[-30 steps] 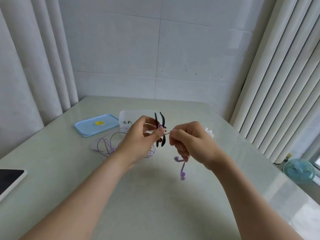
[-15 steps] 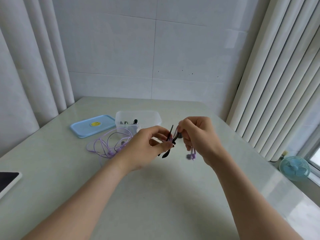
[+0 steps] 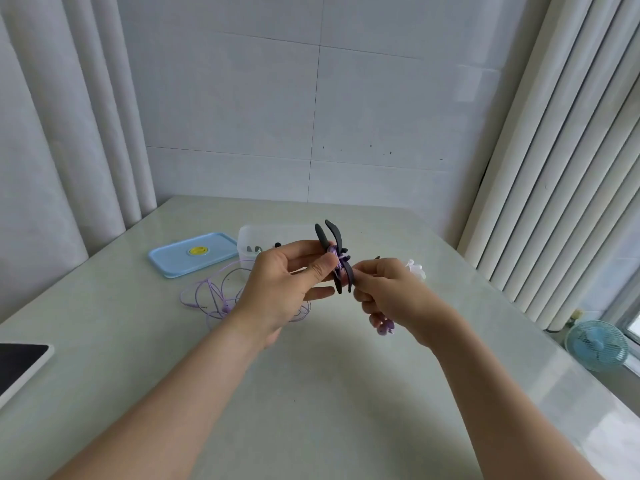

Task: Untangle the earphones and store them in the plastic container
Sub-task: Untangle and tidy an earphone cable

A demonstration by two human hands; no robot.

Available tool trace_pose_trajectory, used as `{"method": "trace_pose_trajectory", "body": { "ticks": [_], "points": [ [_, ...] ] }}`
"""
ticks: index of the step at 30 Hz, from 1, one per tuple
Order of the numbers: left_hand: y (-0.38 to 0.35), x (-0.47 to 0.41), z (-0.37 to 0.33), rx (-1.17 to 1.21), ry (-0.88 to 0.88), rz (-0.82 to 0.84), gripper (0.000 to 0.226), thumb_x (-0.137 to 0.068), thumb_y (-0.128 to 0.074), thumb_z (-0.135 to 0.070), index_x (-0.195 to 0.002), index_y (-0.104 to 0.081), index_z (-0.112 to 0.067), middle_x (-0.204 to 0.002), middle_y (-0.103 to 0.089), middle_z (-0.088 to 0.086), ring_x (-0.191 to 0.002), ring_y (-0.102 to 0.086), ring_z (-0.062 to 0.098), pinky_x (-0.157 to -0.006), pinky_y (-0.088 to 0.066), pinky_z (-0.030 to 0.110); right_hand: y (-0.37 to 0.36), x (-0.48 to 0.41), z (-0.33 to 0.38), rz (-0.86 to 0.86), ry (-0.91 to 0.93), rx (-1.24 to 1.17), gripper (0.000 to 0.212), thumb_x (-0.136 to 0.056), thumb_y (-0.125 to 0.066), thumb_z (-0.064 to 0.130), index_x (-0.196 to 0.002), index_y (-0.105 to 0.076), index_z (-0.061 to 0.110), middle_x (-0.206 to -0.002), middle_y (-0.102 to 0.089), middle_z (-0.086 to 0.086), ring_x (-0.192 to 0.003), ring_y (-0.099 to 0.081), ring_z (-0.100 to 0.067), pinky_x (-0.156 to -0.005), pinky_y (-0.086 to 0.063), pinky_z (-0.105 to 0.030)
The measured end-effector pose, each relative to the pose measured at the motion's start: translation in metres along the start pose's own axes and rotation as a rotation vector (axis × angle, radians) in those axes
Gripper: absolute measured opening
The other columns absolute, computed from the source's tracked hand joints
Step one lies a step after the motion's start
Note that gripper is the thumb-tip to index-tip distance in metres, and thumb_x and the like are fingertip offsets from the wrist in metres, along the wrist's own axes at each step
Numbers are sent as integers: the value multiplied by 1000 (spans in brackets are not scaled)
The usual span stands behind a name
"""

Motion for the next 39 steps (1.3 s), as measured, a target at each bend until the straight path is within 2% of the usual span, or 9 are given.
{"method": "trace_pose_trajectory", "body": {
  "ticks": [7,10,13,17,24,27,31,34,39],
  "points": [
    [11,-3,6,118,97,-178,27,-95,-75,-26,-116,-76,-10,-108,-80,8,-100,-78,22,-75,-63,31,-9,10,9,145,18,-94,22,-103,-56,8,-103,-72,-7,-64,-66,-12,-83,-74,-50,-68,-45,-43],
    [16,-4,9,63,75,-237,24,-93,-80,-28,-112,-75,-13,-113,-78,8,-108,-76,25,-84,-64,37,-14,17,16,201,27,-124,22,-102,-60,9,-99,-75,-7,-63,-61,-15,-61,-69,-41,-86,-60,-50],
    [20,-5,5,-186,-13,-244,19,-93,-81,-27,-104,-68,-19,-106,-75,-8,-97,-76,23,-88,-65,44,-16,20,24,167,68,-145,24,-102,-66,13,-89,-78,-3,-64,-58,-15,-53,-58,-29,-72,-65,-50],
    [19,-4,8,-430,-4,-154,18,-93,-80,-26,-101,-64,-23,-109,-72,-14,-78,-74,9,-81,-60,38,-4,18,30,-60,158,-79,15,-93,-68,4,-85,-79,-1,-66,-69,-16,-57,-69,-30,-68,-67,-50],
    [9,-3,13,-567,-29,34,16,-97,-75,-31,-95,-60,-28,-103,-75,-9,-76,-69,11,-69,-52,29,14,16,30,-281,251,-109,16,-90,-67,3,-80,-80,5,-71,-73,-19,-55,-66,-24,-55,-61,-38],
    [3,-1,13,-638,-53,105,11,-96,-76,-38,-100,-65,-36,-100,-73,-15,-81,-71,9,-77,-60,34,19,14,26,-367,239,-99,15,-90,-71,12,-78,-79,8,-66,-73,-14,-52,-68,-26,-55,-63,-42],
    [-7,3,13,-612,-48,185,13,-95,-78,-36,-105,-70,-40,-103,-74,-12,-88,-75,14,-88,-62,43,26,12,24,-573,292,165,25,-92,-72,30,-70,-75,19,-56,-69,-1,-45,-58,-16,-48,-49,-31],
    [-11,5,11,-542,-36,258,17,-98,-76,-23,-111,-71,-34,-109,-75,-9,-93,-75,19,-93,-61,40,27,6,17,-557,253,184,39,-94,-71,41,-63,-72,16,-50,-62,-1,-44,-44,-13,-51,-37,-26],
    [-20,9,4,-293,-35,292,23,-95,-76,-19,-117,-75,-20,-114,-76,2,-100,-74,26,-100,-58,37,23,-1,1,-278,53,-176,50,-100,-67,39,-58,-62,11,-55,-45,-7,-46,-34,-20,-47,-27,-26]
  ]
}}
Point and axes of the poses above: each hand's wrist, its own x-axis away from the middle knuckle, its own y-axis out of the back of the hand, z = x × y, the point moved 5 cm from there along -x, towards the middle knuckle
